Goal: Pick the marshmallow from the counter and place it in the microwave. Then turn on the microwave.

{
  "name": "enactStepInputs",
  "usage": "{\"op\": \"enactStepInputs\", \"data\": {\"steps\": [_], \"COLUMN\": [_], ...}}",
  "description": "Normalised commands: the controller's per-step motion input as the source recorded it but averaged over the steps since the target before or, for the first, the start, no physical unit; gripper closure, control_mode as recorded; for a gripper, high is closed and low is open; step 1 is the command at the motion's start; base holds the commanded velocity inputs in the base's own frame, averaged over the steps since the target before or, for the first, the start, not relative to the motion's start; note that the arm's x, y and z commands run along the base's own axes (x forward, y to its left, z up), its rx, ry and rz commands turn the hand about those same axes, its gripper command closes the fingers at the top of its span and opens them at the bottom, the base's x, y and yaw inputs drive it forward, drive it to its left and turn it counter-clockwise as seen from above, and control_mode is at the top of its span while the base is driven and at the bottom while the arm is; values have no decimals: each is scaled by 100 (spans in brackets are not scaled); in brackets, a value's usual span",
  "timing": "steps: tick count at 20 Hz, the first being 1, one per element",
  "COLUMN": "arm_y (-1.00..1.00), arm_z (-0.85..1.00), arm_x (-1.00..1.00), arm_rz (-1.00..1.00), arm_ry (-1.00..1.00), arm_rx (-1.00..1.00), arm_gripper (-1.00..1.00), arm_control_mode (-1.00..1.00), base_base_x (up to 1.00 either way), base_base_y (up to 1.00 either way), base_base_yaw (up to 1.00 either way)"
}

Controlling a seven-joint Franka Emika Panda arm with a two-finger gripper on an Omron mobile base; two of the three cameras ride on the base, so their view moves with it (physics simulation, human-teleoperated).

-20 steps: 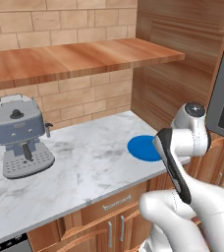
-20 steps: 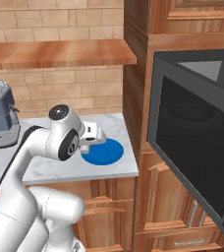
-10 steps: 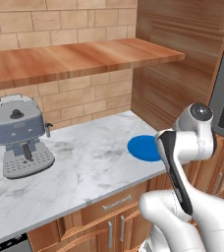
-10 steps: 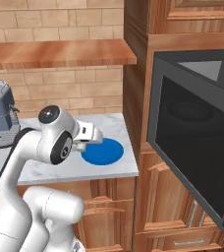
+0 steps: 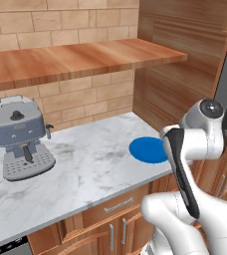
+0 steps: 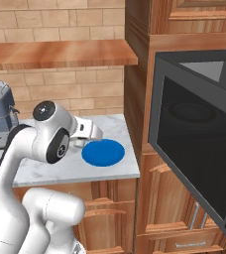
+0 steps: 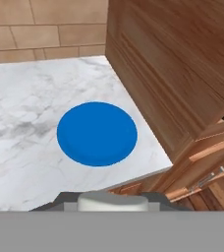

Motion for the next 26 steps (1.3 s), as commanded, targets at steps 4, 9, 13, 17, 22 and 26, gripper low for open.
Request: {"op": "enactStepInputs", "data": {"steps": [4, 9, 13, 17, 22, 26], "arm_y": [0, 0, 0, 0, 1, 2], "arm_z": [30, 32, 33, 31, 29, 27], "arm_x": [-21, -21, -19, -15, -10, -9], "arm_rz": [-2, -2, -3, -2, -1, -1], "arm_ry": [-5, -4, -4, -3, -3, -5], "arm_rx": [2, 2, 1, 1, 0, 0], "arm_gripper": [100, 100, 100, 100, 100, 100], "arm_control_mode": [-100, -100, -100, -100, -100, -100], "base_base_x": [0, 0, 0, 0, 0, 0], "base_base_y": [0, 0, 0, 0, 0, 0], "base_base_yaw": [0, 0, 0, 0, 0, 0]}}
